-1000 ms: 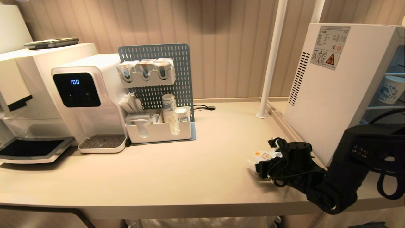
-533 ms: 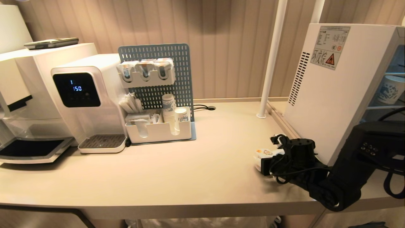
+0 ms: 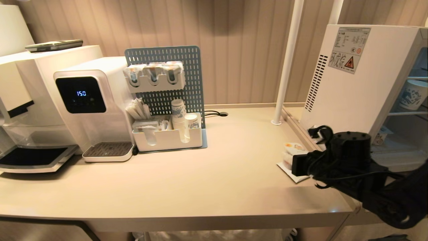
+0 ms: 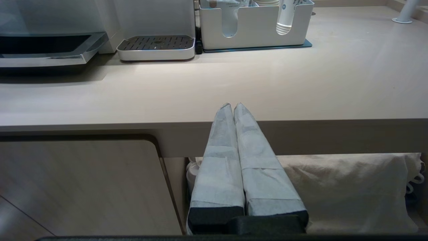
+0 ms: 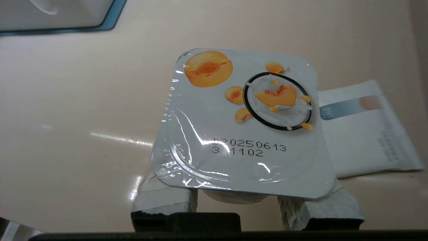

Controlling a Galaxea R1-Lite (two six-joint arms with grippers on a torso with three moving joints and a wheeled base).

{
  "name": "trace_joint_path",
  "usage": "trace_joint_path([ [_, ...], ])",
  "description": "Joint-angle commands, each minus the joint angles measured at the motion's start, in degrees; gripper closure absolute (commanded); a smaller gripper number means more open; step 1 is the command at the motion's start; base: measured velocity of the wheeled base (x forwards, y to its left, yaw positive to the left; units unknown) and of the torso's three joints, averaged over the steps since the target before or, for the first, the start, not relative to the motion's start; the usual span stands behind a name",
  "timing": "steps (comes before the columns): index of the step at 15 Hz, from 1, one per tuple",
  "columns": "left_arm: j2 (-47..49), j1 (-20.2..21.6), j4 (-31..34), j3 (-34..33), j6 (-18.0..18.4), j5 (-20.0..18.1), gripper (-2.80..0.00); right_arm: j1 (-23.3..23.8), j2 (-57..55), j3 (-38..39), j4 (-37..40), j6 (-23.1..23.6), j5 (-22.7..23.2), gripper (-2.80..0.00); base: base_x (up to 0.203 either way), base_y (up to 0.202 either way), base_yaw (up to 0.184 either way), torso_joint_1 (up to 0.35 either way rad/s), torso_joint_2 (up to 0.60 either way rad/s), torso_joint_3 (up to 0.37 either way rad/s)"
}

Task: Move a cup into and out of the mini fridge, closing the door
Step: Put the yoghurt in the freezer

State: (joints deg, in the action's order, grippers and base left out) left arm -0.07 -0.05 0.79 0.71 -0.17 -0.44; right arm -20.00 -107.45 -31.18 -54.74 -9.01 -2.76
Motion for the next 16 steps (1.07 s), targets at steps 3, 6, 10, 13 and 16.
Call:
trace_joint_path([
  [3, -0.01, -0.04, 0.0, 0.0, -0.01, 0.0, 0.0, -1.45, 35.41, -2.13, 24.0, 0.14, -9.43, 0.0, 0.0, 0.0, 0.0, 0.0, 0.0, 0.0],
  [6, -0.01, 0.05, 0.0, 0.0, -0.01, 0.0, 0.0, -3.49, 56.56, -6.41, 52.25, -0.83, -23.02, 0.0, 0.0, 0.0, 0.0, 0.0, 0.0, 0.0],
  [10, -0.01, 0.0, 0.0, 0.0, -0.04, 0.0, 0.0, 6.64, 76.0, -5.49, 68.61, 0.95, -36.07, 0.0, 0.0, 0.0, 0.0, 0.0, 0.0, 0.0],
  [13, -0.01, 0.04, 0.0, 0.0, -0.01, 0.0, 0.0, 14.45, 91.7, 2.05, 70.67, 4.89, -37.71, 0.0, 0.0, 0.0, 0.0, 0.0, 0.0, 0.0],
  [16, -0.01, 0.03, 0.0, 0.0, -0.01, 0.0, 0.0, 18.2, 105.71, 11.01, 68.65, 7.38, -34.06, 0.0, 0.0, 0.0, 0.0, 0.0, 0.0, 0.0],
])
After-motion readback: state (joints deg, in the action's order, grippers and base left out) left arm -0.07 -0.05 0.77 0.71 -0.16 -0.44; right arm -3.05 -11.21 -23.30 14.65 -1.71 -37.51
